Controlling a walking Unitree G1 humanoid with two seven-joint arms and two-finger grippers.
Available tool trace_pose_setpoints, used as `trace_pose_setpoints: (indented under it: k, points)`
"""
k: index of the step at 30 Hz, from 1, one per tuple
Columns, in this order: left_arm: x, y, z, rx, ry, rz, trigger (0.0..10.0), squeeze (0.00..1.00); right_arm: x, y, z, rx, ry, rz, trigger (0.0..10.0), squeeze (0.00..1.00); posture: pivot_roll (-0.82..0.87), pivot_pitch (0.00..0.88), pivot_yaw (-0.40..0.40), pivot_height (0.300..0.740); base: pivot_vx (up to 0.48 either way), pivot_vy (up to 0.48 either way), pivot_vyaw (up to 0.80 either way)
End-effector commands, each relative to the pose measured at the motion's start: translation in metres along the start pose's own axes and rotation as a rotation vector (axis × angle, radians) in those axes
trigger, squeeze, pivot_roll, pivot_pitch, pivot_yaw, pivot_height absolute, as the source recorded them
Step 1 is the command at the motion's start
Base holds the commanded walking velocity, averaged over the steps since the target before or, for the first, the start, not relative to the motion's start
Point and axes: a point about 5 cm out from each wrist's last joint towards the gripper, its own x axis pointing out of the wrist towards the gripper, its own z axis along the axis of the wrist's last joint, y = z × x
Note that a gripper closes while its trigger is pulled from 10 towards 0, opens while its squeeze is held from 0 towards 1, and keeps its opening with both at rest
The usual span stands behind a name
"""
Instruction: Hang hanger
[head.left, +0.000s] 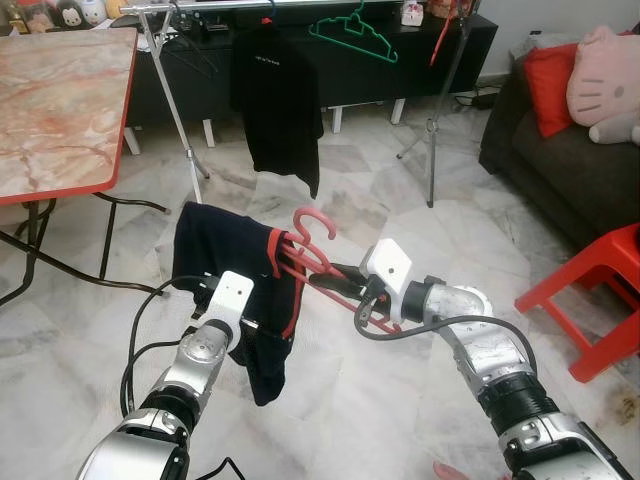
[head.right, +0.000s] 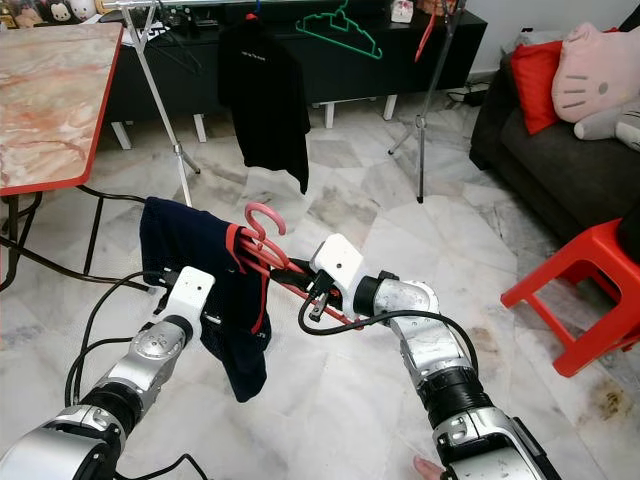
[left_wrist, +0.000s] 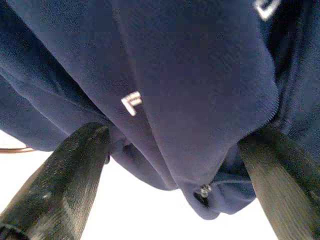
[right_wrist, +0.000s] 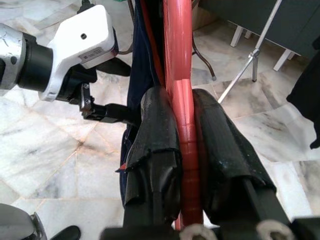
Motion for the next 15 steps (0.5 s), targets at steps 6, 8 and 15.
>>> trace_pose_setpoints:
  k: [6, 8, 15]
  points:
    - [0.0013, 0.0057, 0.0032, -0.037, -0.014, 0.056, 0.0, 0.00, -0.0012, 0.0013, 0.0117, -0.017, -0.054, 0.013, 0.0, 0.00, -0.05, 0.075, -0.057, 0.740, 0.000, 0.000, 0.00]
    - [0.0015, 0.0065, 0.0039, -0.032, -0.018, 0.064, 0.0, 0.00, -0.0011, 0.0018, 0.0117, -0.015, -0.055, 0.016, 0.0, 0.00, -0.05, 0.075, -0.057, 0.740, 0.000, 0.000, 0.00]
    - [0.0018, 0.0075, 0.0056, -0.037, -0.027, 0.069, 0.0, 0.00, -0.0022, 0.0031, 0.0110, -0.011, -0.051, 0.025, 0.0, 0.00, -0.05, 0.080, -0.057, 0.740, 0.000, 0.000, 0.00]
